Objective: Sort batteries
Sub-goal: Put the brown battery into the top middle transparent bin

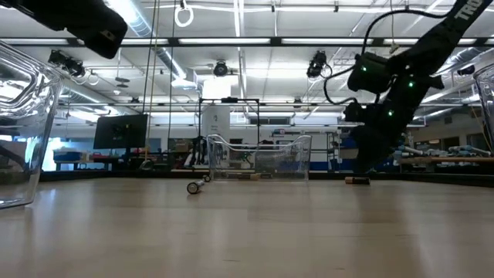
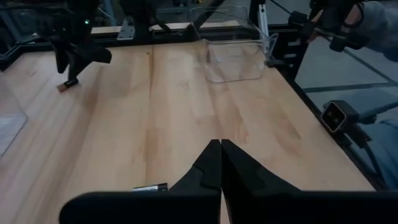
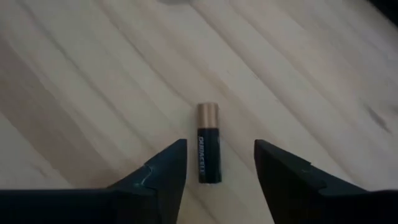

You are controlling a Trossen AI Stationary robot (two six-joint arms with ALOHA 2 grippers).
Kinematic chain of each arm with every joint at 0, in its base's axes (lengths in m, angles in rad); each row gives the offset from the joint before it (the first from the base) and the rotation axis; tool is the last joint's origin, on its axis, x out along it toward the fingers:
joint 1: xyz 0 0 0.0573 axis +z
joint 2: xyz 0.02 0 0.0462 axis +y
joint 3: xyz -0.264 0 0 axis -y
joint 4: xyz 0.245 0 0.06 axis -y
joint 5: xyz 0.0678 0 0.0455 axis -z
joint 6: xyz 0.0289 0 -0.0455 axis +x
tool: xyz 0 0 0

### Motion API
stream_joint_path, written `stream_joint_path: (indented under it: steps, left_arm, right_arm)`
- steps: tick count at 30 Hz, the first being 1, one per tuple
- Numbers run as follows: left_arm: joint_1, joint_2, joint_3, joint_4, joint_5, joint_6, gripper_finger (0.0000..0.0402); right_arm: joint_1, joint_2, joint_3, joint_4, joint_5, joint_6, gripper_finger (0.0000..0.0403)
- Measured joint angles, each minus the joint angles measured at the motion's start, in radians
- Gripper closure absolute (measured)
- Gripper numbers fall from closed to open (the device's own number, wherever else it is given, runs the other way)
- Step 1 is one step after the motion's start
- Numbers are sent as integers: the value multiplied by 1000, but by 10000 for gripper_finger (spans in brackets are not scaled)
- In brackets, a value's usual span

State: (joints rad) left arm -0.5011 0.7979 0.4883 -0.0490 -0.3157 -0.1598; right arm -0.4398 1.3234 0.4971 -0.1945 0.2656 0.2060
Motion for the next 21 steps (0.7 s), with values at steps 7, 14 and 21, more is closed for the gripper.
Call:
stream_joint_path:
  steps: [7, 14, 21]
  left_arm:
    - [9, 0, 0, -8, 1, 19, 395]
    - [9, 0, 0, -9, -1, 35, 395]
    - [9, 0, 0, -6, -7, 52, 392]
  right_arm:
    - [-104, 0, -91, 165, -142, -35, 206]
    - [-153, -1, -156, 235, -188, -51, 235]
    - [-162, -2, -184, 288, -199, -90, 286]
